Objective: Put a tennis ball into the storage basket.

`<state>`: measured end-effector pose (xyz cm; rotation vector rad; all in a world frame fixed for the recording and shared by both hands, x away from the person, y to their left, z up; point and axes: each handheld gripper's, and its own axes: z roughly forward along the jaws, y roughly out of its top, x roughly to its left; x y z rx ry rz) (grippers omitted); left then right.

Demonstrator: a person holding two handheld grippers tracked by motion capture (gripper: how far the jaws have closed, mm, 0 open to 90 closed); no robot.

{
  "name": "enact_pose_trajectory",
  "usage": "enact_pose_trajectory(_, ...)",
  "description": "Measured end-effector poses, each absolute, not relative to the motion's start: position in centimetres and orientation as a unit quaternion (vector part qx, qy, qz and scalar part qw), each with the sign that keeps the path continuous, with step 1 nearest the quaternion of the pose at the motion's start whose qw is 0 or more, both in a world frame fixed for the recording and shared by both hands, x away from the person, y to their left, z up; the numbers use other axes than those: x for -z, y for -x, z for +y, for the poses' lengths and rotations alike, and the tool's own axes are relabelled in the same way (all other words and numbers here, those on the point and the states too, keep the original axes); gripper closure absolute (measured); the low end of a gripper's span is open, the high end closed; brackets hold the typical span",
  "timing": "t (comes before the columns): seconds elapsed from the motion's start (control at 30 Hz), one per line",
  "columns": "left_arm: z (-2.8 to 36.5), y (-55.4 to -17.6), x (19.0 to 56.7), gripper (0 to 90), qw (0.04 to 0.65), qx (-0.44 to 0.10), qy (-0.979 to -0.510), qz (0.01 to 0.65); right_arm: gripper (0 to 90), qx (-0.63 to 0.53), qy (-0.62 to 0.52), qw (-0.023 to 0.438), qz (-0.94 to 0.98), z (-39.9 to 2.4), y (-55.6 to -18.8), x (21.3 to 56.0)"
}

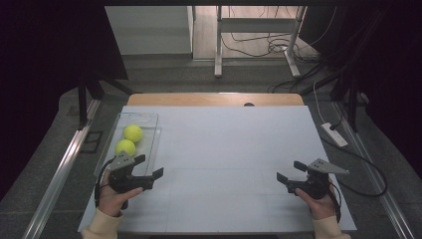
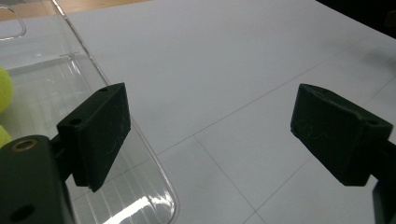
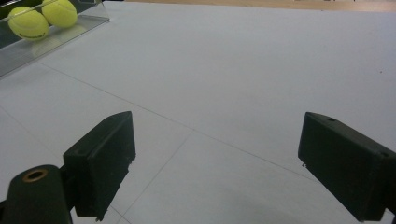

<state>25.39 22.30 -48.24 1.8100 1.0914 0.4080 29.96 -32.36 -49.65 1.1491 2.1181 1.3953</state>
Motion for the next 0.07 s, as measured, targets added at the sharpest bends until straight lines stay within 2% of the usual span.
enact_pose_trajectory(0.07, 22.25, -25.34, 48.24, 12.8, 0.474, -0.167, -0.742, 0.444, 11.0, -0.495, -0.405, 0.177, 0.748, -32.35, -29.95, 49.57)
